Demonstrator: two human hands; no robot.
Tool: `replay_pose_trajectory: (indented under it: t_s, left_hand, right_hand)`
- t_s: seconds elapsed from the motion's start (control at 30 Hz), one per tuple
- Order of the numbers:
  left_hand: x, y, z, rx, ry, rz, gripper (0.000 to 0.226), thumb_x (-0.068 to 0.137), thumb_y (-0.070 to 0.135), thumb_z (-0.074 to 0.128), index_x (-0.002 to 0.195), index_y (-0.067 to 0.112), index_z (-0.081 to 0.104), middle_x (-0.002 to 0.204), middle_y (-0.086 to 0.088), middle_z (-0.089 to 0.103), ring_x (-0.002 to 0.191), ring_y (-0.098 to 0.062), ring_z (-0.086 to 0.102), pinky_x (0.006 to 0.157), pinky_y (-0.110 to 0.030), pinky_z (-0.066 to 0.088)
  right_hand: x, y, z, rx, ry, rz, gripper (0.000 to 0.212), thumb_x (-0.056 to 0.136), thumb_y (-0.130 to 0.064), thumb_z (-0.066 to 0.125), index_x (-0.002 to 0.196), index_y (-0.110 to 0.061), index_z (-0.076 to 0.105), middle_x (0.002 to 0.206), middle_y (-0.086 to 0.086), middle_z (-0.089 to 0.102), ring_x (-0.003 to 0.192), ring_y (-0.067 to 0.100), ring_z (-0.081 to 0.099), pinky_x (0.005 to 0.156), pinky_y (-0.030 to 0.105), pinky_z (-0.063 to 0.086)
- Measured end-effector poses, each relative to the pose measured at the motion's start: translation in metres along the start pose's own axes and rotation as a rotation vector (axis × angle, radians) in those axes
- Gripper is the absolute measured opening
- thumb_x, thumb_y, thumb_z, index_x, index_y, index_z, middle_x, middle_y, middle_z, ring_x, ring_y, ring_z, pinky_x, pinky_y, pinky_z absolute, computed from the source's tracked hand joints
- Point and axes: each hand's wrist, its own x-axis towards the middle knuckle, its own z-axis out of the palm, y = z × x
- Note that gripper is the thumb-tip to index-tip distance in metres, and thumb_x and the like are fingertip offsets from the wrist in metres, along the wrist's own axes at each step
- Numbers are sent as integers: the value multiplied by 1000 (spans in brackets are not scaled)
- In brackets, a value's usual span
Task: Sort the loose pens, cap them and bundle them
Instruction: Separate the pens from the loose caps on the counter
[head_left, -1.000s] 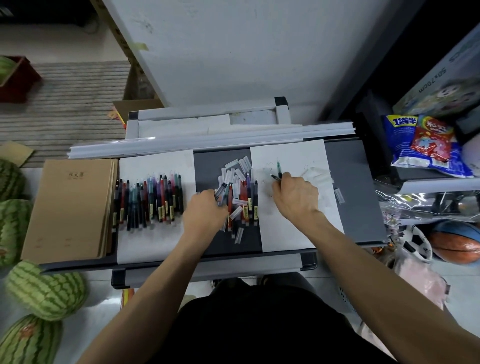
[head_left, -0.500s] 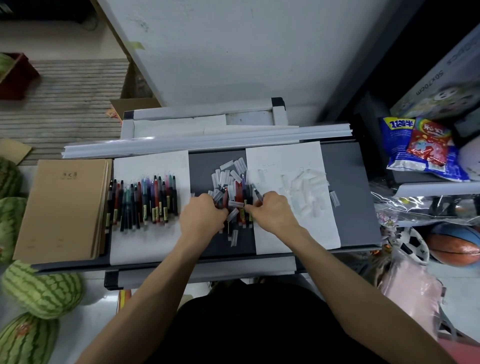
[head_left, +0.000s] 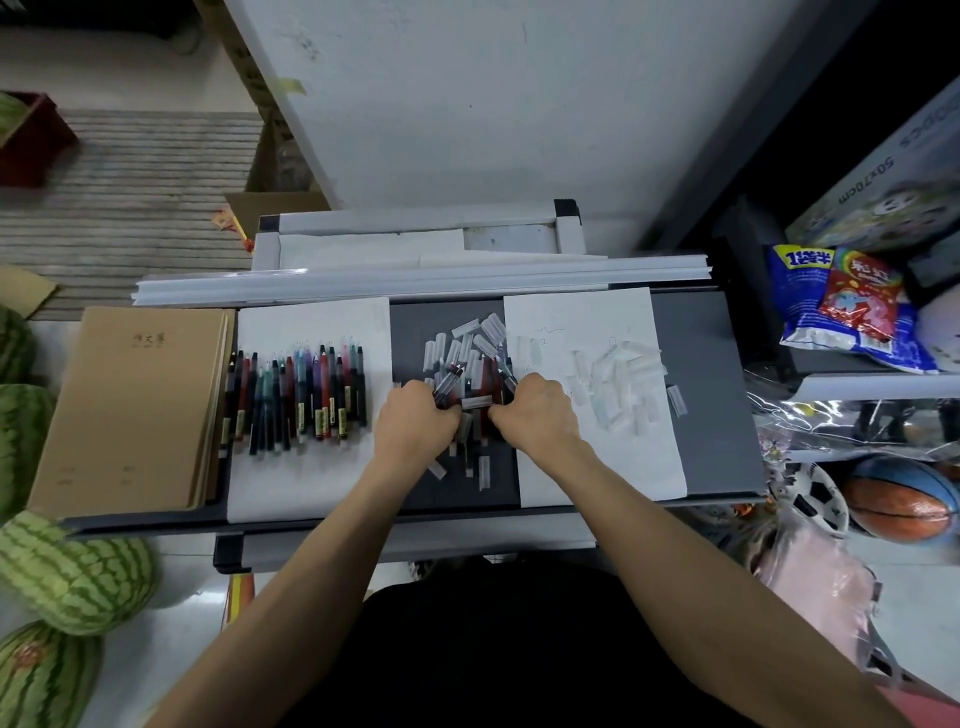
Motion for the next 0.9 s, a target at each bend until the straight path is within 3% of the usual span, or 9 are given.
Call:
replay_pose_trajectory:
  t_s: [0.07,0.17,0.3,0.37,0.43,0.53,0.6,0.73,0.9]
  left_hand:
    - [2,-6,-2,-52,-23,16,34,92,29,73,69,3,68,65,-9,68,67,-28,66,63,-38,56]
    - [1,-15,-6,-291,-94,-13,40,96,26,71,60,14,58,51,5,56,52,-18,51,54,-31,39]
    - [0,-25,-16,-793,-304,-161,21,103,19,58,84,10,58,62,-10,58,44,-14,39,42,-25,26]
    - [0,-28,-19,-904,-362,-214,16,102,22,56,96,7,59,66,-11,61,50,-17,42,45,-27,25]
    - [-1,-31,-19,-990,-405,-235,17,101,23,53,96,9,60,69,-9,61,55,-19,44,52,-32,24]
    - [-3,-27,-18,-1163,-469,-236,19,102,18,48,89,9,58,75,-8,59,54,-17,46,50,-29,31]
    - [-5,-25,-18,-1190,-491,-227,19,101,18,46,89,8,57,72,-9,57,54,-18,47,47,-26,35]
    - [-8,-20,-18,-1055,-464,-202,25,101,24,45,94,6,61,60,-8,51,55,-21,51,52,-29,40]
    - [-9,-16,-13,-1146,-469,-187,33,104,23,45,105,0,69,54,-8,43,52,-20,49,51,-28,46]
  right_hand:
    - [0,2,-2,4,-14,-9,25,80,-27,68,74,-18,45,83,5,58,80,30,63,61,30,46]
    - [2,8,-5,46,-62,-32,21,84,-28,65,75,-14,52,79,6,61,73,26,64,57,29,47]
    - [-1,17,-9,177,-87,-10,28,85,-37,61,74,-12,62,75,7,70,72,25,68,62,33,54]
    - [-3,20,-11,264,-95,7,34,84,-42,60,72,-12,68,69,4,73,72,22,70,66,34,55]
    - [-5,21,-14,323,-107,30,34,86,-41,61,68,-13,67,62,-4,71,66,18,67,61,31,50]
    - [-8,21,-19,453,-135,98,32,88,-35,62,61,-19,53,48,-9,51,43,11,45,47,23,34]
    - [-9,22,-22,549,-170,146,27,91,-31,60,70,-17,52,58,-1,50,37,10,33,40,21,25]
    - [-11,26,-23,638,-224,189,21,94,-29,56,83,-11,59,70,7,54,43,14,28,45,26,21]
    - [-11,35,-21,748,-300,87,26,99,-24,56,80,-10,68,63,1,61,47,11,39,44,22,32]
